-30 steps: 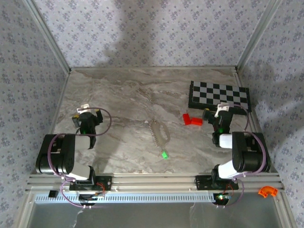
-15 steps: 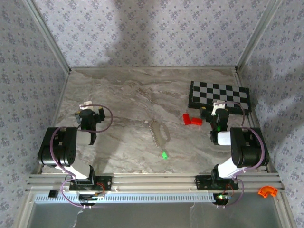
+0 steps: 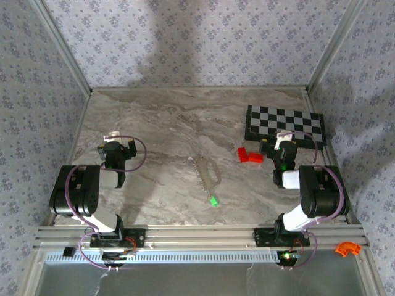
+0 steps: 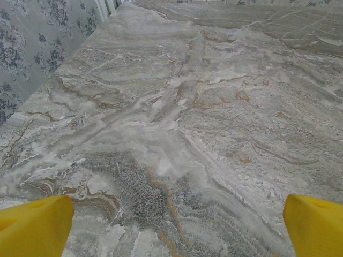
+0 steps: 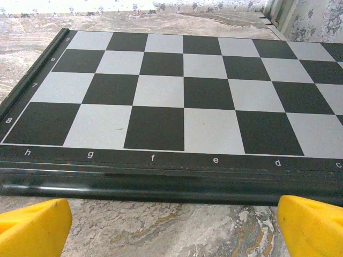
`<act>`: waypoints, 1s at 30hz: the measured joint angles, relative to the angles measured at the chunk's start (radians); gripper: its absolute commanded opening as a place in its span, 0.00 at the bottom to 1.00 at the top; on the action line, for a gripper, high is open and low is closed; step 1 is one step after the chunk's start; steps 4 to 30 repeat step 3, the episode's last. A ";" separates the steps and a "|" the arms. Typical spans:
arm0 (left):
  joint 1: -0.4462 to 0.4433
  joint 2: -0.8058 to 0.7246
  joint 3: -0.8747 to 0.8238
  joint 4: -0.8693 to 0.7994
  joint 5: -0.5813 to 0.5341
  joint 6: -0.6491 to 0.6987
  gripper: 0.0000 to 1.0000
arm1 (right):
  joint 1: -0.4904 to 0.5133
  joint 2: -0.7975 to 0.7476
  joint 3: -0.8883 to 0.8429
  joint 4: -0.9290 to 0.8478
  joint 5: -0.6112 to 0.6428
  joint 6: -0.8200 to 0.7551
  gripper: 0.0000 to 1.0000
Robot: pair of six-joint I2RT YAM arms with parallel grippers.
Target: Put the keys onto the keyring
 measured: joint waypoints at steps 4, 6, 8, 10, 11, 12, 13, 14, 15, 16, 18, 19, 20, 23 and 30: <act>0.000 0.000 0.000 -0.003 0.000 0.000 1.00 | 0.000 0.000 0.000 0.000 0.000 0.000 0.99; 0.000 0.000 0.000 -0.003 0.000 0.000 1.00 | 0.000 0.000 0.000 0.000 0.000 0.000 0.99; 0.000 0.000 0.000 -0.003 0.000 0.000 1.00 | 0.000 0.000 0.000 0.000 0.000 0.000 0.99; 0.000 0.000 0.000 -0.003 0.000 0.000 1.00 | 0.000 0.000 0.000 0.000 0.000 0.000 0.99; 0.000 0.000 0.000 -0.003 0.000 0.000 1.00 | 0.000 0.000 0.000 0.000 0.000 0.000 0.99; 0.000 0.000 0.000 -0.003 0.000 0.000 1.00 | 0.000 0.000 0.000 0.000 0.000 0.000 0.99; 0.000 0.000 0.000 -0.003 0.000 0.000 1.00 | 0.000 0.000 0.000 0.000 0.000 0.000 0.99; 0.000 0.000 0.000 -0.003 0.000 0.000 1.00 | 0.000 0.000 0.000 0.000 0.000 0.000 0.99; 0.000 0.000 0.000 -0.003 0.000 0.000 1.00 | 0.000 0.000 0.000 0.000 0.000 0.000 0.99; 0.000 0.000 0.000 -0.003 0.000 0.000 1.00 | 0.000 0.000 0.000 0.000 0.000 0.000 0.99; 0.000 0.000 0.000 -0.003 0.000 0.000 1.00 | 0.000 0.000 0.000 0.000 0.000 0.000 0.99; 0.000 0.000 0.000 -0.003 0.000 0.000 1.00 | 0.000 0.000 0.000 0.000 0.000 0.000 0.99; 0.000 0.000 0.000 -0.003 0.000 0.000 1.00 | 0.000 0.000 0.000 0.000 0.000 0.000 0.99; 0.000 0.000 0.000 -0.003 0.000 0.000 1.00 | 0.000 0.000 0.000 0.000 0.000 0.000 0.99; 0.000 0.000 0.000 -0.003 0.000 0.000 1.00 | 0.000 0.000 0.000 0.000 0.000 0.000 0.99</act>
